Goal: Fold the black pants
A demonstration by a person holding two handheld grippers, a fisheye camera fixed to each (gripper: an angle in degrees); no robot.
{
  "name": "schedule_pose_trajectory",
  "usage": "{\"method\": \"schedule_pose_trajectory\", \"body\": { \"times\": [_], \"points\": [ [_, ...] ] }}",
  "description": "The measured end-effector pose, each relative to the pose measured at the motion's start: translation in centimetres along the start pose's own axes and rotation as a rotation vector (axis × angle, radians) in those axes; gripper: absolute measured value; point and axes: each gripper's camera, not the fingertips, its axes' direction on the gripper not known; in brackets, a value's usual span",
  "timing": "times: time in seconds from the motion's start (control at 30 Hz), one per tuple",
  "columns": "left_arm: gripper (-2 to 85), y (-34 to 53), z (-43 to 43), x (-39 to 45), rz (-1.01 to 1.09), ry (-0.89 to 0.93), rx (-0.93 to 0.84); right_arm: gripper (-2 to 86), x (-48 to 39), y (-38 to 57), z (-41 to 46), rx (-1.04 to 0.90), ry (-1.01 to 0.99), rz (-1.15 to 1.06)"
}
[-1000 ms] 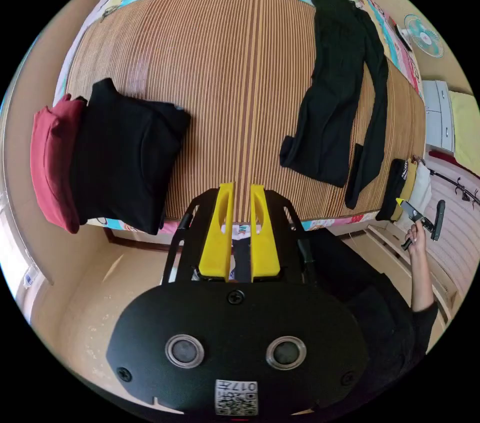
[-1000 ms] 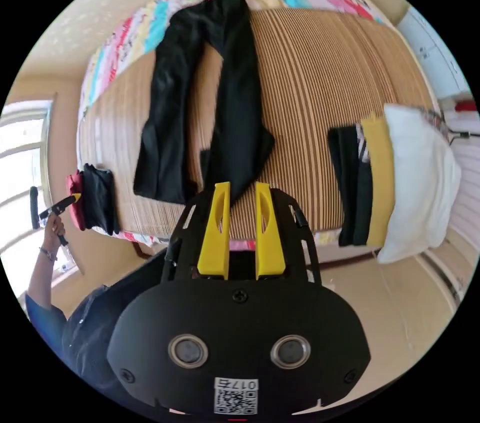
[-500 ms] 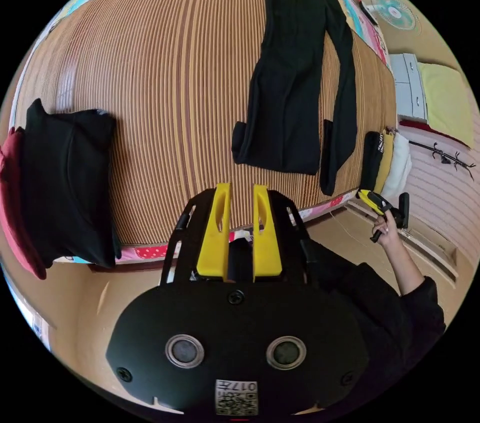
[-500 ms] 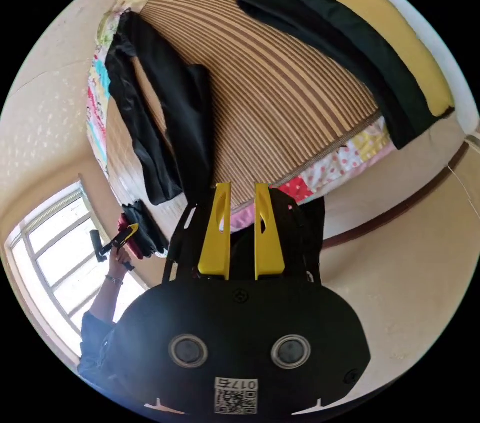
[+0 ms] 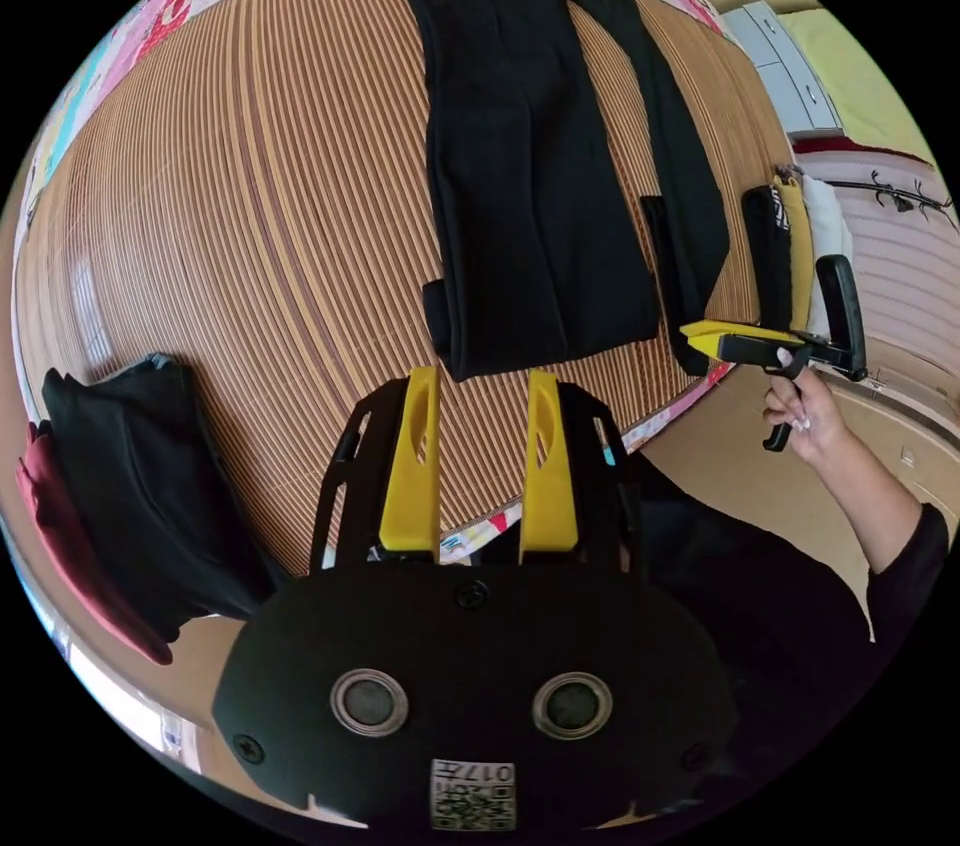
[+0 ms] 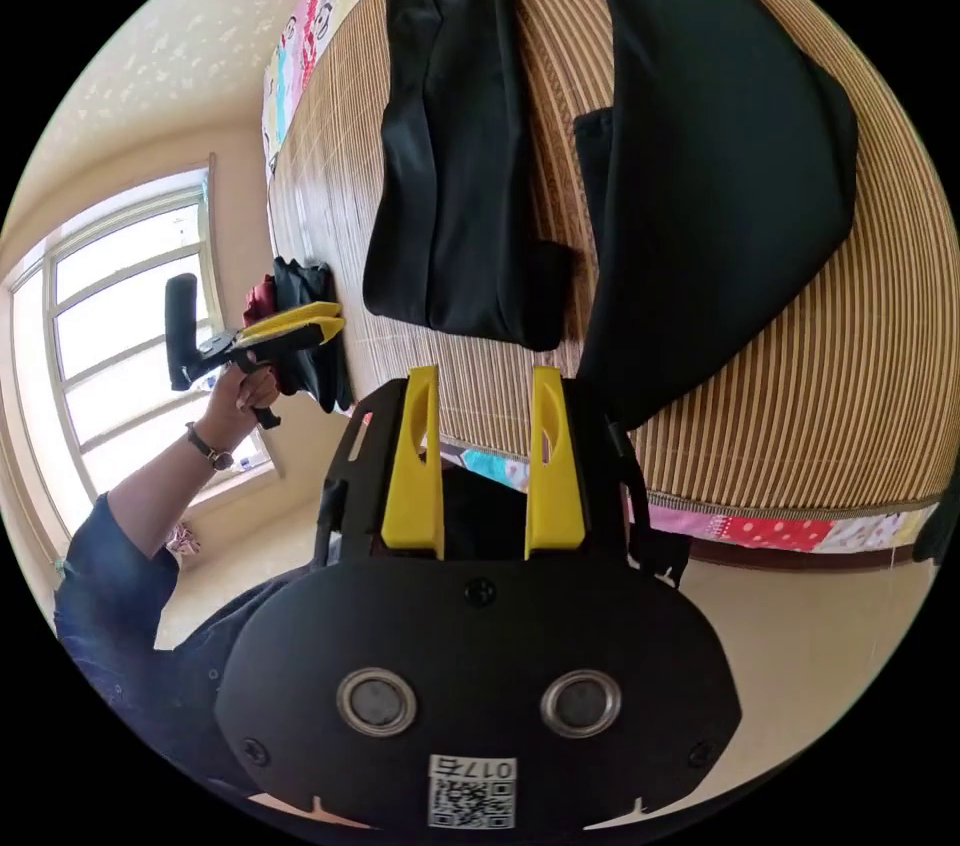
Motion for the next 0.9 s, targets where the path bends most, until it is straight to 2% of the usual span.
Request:
{"method": "schedule_pose_trajectory", "body": {
  "times": [0.17, 0.3, 0.4, 0.47, 0.5, 0.53, 0.57, 0.63, 0.67, 0.7, 0.73, 0.8, 0.87, 0.9],
  "points": [
    [12.3, -1.7, 2.7, -0.9, -0.008, 0.035, -0.105, 12.9, 1.9, 2.5, -1.1, -0.053, 0.001, 0.041],
    [12.8, 0.0, 3.5, -1.4, -0.058, 0.048, -0.075, 10.8, 1.8, 6.2, 0.7, -0.184, 0.057, 0.051],
    [7.7, 1.5, 3.4, -2.4, -0.075, 0.014, -0.092, 7.7, 1.7, 10.1, -1.4, -0.183, 0.044, 0.028],
    [3.1, 2.6, 1.2, -3.8, -0.063, 0.145, -0.06, 4.9, 1.9, 12.2, -3.8, -0.191, -0.057, 0.011],
    [2.7, 3.0, 0.2, -4.3, -0.05, 0.225, -0.029, 4.3, 2.2, 13.2, -5.9, -0.201, -0.241, -0.015],
    [2.1, 3.7, -1.8, -5.5, -0.019, 0.437, 0.042, 3.8, 2.8, 14.2, -8.6, -0.186, -0.503, -0.025],
    [1.7, 4.3, -3.7, -6.9, -0.001, 0.648, 0.102, 3.6, 3.1, 14.8, -10.1, -0.164, -0.633, -0.03],
    [1.2, 5.3, -5.8, -9.5, -0.002, 0.917, 0.203, 3.0, 4.5, 17.1, -16.2, -0.016, -1.03, -0.076],
    [1.0, 6.0, -6.5, -11.5, -0.055, 1.019, 0.263, 2.9, 4.9, 17.7, -17.6, 0.031, -1.083, -0.082],
    [1.0, 6.4, -6.5, -12.3, -0.095, 1.037, 0.285, 2.7, 6.0, 19.0, -20.1, 0.13, -1.136, -0.071],
    [0.8, 6.9, -6.5, -13.5, -0.157, 1.032, 0.322, 2.6, 7.1, 20.2, -21.6, 0.188, -1.11, -0.024],
    [0.6, 7.3, -5.8, -14.0, -0.211, 0.909, 0.314, 2.5, 7.8, 21.2, -21.4, 0.138, -0.959, 0.058],
    [0.3, 7.1, -2.7, -13.5, -0.327, 0.629, 0.165, 2.4, 7.9, 22.2, -19.3, 0.027, -0.741, 0.153],
    [0.2, 7.0, -1.5, -13.4, -0.371, 0.56, 0.109, 2.4, 7.7, 23.0, -17.5, -0.045, -0.594, 0.21]
  ]
}}
